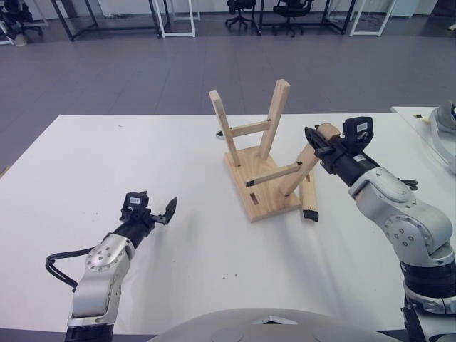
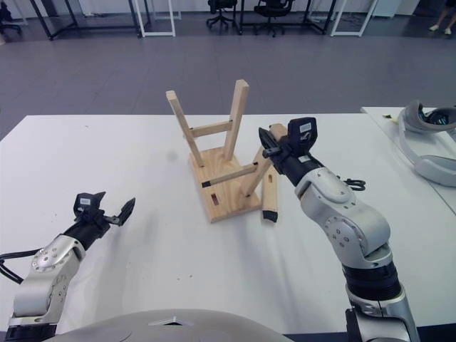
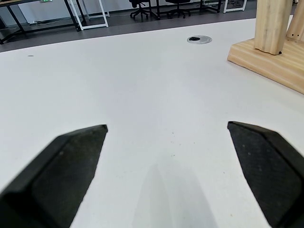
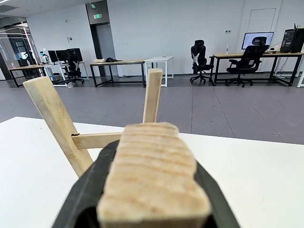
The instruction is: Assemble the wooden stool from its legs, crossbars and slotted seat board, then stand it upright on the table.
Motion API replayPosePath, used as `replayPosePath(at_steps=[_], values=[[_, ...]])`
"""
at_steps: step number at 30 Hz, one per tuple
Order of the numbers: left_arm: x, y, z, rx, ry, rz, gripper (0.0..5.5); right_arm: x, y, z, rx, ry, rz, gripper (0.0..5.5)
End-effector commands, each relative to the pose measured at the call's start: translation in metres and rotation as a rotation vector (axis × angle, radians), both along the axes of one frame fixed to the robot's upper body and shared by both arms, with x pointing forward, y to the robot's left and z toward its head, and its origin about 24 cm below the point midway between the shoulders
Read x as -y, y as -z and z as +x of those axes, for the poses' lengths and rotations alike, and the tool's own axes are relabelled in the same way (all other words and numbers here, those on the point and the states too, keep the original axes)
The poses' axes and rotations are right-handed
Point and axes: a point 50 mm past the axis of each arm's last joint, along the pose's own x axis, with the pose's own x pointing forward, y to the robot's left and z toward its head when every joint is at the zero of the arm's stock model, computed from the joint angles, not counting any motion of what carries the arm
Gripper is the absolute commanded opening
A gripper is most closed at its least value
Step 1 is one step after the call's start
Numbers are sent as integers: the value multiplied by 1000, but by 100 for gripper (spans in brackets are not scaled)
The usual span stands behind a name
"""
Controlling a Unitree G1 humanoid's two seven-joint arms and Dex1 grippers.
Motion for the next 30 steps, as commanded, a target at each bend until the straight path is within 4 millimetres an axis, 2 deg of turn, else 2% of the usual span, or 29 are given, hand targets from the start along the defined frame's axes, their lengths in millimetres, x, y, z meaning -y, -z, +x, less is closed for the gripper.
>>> replayPosePath(at_steps=[1,7,10,11,15,19,30], values=[[1,0,4,-10,-9,11,466,6,84,-17,-501,26,-57,109],[0,0,6,-12,-8,23,466,-2,83,-13,-522,-62,-91,106],[-1,-1,7,-8,-9,30,466,-15,69,-10,-456,-132,-103,106],[-2,-1,7,-9,-12,30,466,-16,63,-7,-423,-132,-95,146],[-2,1,7,-8,-20,31,466,-12,44,8,-308,-66,-44,226],[-3,1,8,-2,-29,31,466,-14,26,15,-217,-48,27,226],[7,-10,17,52,16,46,466,-18,15,14,-142,-86,62,226]])
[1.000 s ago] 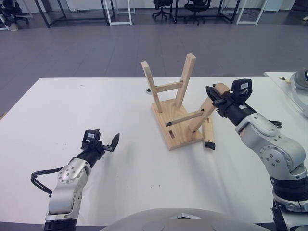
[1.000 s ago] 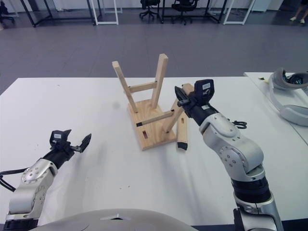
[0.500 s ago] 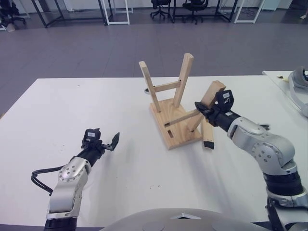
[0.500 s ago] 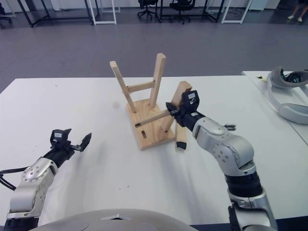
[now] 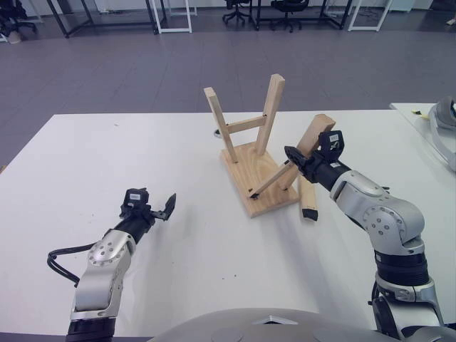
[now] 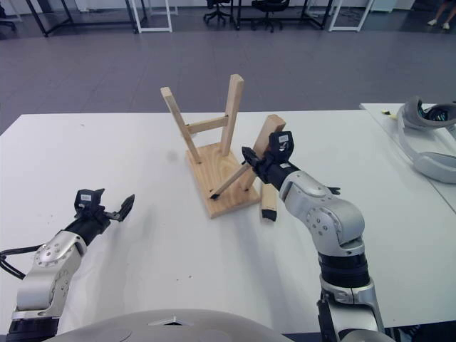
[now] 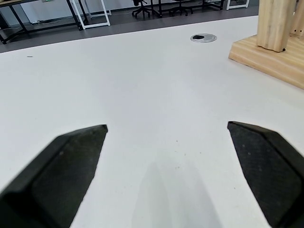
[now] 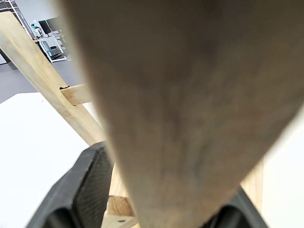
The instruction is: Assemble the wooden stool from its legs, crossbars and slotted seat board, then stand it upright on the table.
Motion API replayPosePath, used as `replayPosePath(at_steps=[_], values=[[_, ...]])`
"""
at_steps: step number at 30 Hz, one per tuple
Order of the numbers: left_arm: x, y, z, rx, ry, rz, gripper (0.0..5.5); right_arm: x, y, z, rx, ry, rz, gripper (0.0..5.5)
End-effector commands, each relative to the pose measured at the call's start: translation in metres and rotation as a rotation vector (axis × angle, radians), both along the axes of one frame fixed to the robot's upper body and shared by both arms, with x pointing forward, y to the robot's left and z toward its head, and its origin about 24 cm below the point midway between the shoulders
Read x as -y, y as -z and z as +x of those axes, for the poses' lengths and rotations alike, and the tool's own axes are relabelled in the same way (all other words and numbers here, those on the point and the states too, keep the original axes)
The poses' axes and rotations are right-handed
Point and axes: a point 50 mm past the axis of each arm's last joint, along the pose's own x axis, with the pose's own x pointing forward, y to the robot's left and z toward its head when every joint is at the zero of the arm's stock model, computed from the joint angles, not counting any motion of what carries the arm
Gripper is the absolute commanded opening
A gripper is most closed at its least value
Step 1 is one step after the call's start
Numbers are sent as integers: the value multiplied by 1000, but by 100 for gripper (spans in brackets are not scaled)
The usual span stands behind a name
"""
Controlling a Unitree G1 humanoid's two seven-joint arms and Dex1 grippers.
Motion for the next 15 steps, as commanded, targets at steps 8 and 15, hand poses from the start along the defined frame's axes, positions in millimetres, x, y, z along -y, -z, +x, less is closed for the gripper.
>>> replayPosePath(at_steps=[8,15], values=[[33,-45,41,182,349,-98,466,-3,-36,-5,223,-117,68,226],[18,-45,45,151,435,-107,466,-29,-35,-26,162,-382,149,226]])
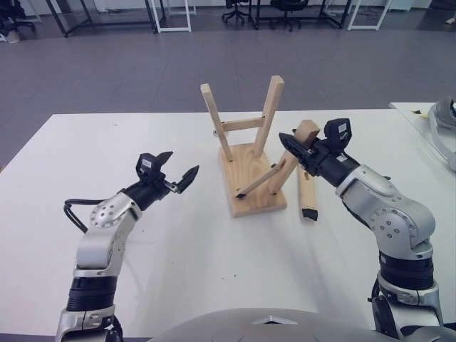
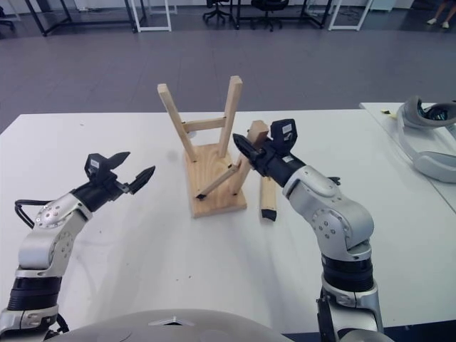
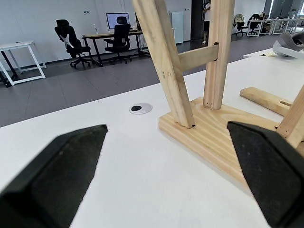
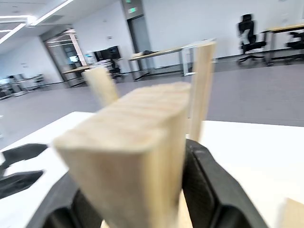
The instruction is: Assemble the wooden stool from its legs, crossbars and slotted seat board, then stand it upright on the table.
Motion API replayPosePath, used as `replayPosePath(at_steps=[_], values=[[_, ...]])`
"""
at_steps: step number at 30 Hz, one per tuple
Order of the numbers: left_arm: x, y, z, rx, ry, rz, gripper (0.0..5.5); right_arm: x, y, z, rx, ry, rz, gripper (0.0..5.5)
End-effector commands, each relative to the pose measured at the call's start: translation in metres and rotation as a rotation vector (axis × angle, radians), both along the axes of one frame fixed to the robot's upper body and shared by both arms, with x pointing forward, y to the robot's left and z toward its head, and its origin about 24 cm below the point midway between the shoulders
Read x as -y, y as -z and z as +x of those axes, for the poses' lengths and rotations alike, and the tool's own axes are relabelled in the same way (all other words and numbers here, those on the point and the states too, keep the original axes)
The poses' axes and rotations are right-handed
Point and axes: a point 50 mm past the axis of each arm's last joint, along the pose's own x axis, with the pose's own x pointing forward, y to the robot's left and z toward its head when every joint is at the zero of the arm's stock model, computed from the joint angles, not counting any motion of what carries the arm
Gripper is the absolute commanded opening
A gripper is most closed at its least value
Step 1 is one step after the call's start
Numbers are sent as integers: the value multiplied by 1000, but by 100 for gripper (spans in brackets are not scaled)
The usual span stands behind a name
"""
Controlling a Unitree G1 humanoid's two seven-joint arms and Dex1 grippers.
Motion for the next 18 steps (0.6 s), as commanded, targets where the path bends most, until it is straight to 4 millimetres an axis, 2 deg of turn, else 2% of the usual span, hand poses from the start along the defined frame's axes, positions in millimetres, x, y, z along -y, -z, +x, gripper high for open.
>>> replayPosePath(at_steps=[1,4,7,10,17,18], values=[[1,1,-1,-16,70,-22,466,-11,-5,-9,9,-100,12,226],[-3,3,-4,-49,153,-72,466,-3,-17,0,85,-37,18,226],[-7,5,-3,-104,260,-104,466,5,-40,5,204,-9,25,226],[-2,1,0,-158,391,-136,466,6,-62,13,293,-18,34,226],[7,14,22,-295,553,-112,466,1,-87,21,373,-25,62,226],[7,14,26,-293,558,-116,452,2,-87,24,376,-17,61,230]])
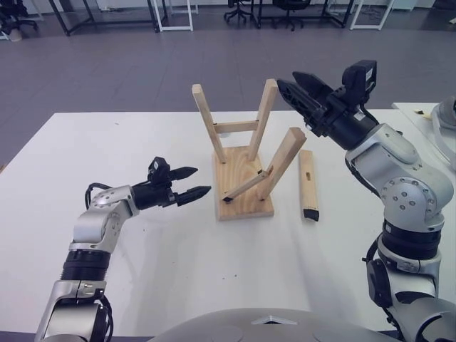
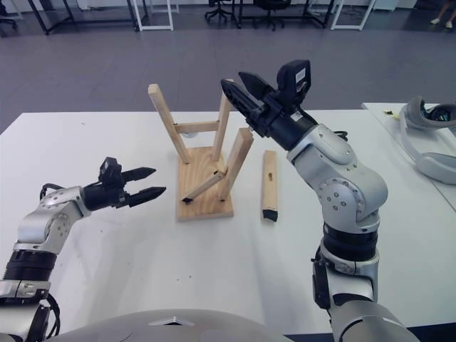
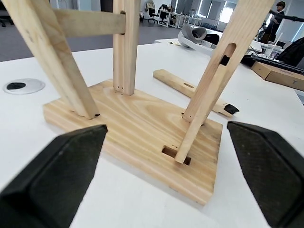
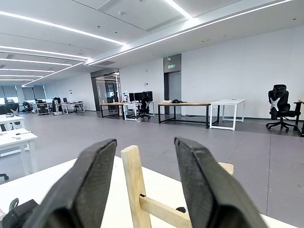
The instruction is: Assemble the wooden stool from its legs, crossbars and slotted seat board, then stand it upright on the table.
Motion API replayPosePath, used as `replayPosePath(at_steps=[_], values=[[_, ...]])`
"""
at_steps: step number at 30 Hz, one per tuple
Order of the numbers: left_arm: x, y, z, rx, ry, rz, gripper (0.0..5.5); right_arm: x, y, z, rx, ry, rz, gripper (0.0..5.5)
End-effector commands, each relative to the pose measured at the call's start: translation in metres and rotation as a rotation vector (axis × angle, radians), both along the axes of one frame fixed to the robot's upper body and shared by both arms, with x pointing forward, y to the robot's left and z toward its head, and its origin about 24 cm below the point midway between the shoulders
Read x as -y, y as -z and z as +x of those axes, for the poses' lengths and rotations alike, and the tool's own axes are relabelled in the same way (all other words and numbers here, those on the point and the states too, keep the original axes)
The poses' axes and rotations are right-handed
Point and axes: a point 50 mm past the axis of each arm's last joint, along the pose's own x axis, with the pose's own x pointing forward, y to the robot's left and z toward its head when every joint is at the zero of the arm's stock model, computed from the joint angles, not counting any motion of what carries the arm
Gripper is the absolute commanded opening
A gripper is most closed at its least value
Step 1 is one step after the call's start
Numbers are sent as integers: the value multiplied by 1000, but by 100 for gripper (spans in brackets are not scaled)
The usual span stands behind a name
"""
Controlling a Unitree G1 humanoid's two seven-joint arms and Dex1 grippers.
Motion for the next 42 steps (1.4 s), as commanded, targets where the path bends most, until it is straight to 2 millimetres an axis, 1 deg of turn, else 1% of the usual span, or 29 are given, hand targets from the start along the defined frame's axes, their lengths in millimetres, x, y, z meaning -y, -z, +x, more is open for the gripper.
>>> replayPosePath(at_steps=[1,2,4,5,7,11,12,15,18,21,26,29,31,34,35,36,39,42], values=[[0,-2,15,-12,36,13,439,2,-13,8,47,28,4,230],[-1,-4,22,1,10,5,419,3,-12,9,45,31,3,230],[-4,-9,36,22,-48,3,412,2,-11,11,40,33,3,230],[-6,-10,40,28,-69,3,412,2,-10,11,37,31,4,230],[-5,-10,40,35,-65,14,412,1,-6,11,27,28,-3,230],[18,-22,37,85,1,36,412,4,10,16,-32,63,-37,230],[22,-25,36,94,12,46,412,4,13,16,-39,67,-42,230],[44,-37,31,106,85,111,412,4,19,18,-58,76,-50,230],[64,-39,22,70,137,197,412,2,22,19,-68,80,-49,230],[83,-43,18,20,142,200,412,1,25,20,-73,85,-45,230],[92,-34,26,-40,118,294,412,-3,26,20,-69,89,-25,230],[96,-34,28,-55,137,317,412,-5,27,20,-67,90,-15,230],[97,-32,27,-59,165,334,386,-5,27,20,-67,91,-10,230],[98,-27,21,-58,206,367,326,-4,28,20,-64,100,-2,230],[97,-26,20,-58,215,374,321,-4,28,20,-63,102,1,230],[96,-25,20,-53,218,383,297,-4,28,20,-62,104,3,230],[94,-27,25,-9,193,399,252,-3,28,21,-60,112,8,230],[93,-29,31,30,167,412,197,1,27,24,-55,137,15,230]])
